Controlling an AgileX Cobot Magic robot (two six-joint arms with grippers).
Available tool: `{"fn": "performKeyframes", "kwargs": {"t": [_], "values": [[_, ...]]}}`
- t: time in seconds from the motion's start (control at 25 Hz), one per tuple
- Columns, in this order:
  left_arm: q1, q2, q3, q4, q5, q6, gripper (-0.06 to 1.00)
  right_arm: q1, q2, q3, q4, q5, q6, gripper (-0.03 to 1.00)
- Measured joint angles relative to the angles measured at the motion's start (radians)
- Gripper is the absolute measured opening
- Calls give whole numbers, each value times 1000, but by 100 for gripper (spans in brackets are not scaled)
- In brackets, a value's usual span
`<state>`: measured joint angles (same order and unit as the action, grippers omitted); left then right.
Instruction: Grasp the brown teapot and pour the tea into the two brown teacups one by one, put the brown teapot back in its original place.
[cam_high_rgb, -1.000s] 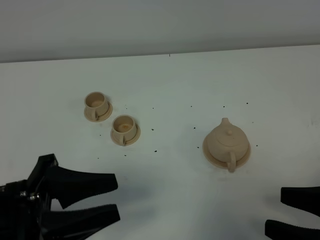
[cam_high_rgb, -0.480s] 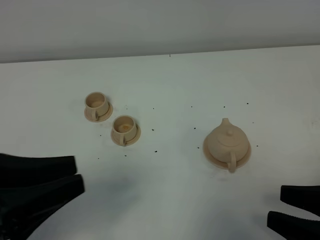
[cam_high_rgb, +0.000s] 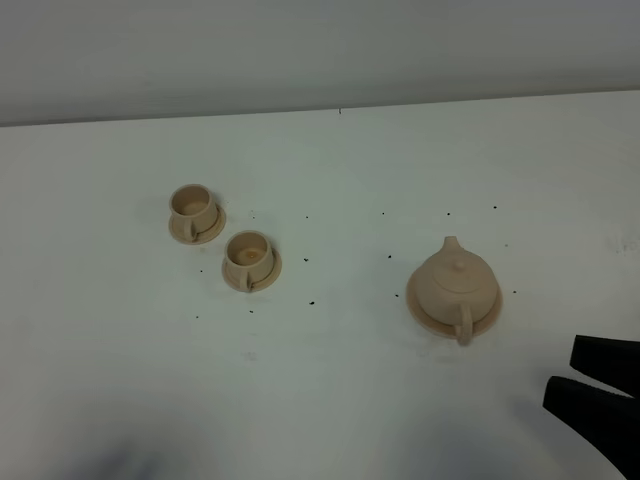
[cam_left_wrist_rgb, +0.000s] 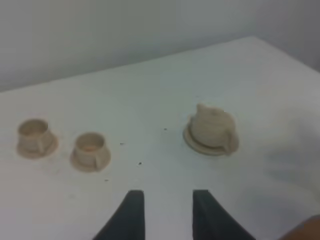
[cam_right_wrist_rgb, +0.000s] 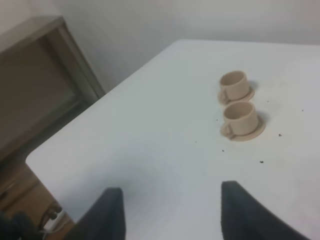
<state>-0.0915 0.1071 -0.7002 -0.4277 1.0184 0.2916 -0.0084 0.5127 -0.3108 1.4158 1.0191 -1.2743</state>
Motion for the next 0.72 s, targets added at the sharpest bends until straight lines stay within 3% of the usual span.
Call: {"fn": "performKeyframes", "kwargs": {"t": [0.28, 0.48, 0.72], "values": [[0, -42, 77, 108, 50, -62, 26, 0, 0, 0, 1, -3, -1, 44], [0, -47, 187, 112, 41, -63, 26, 0, 0, 0, 0, 13, -1, 44], [0, -47, 195, 113, 32, -64, 26, 0, 0, 1, -1, 40, -2, 44]]}}
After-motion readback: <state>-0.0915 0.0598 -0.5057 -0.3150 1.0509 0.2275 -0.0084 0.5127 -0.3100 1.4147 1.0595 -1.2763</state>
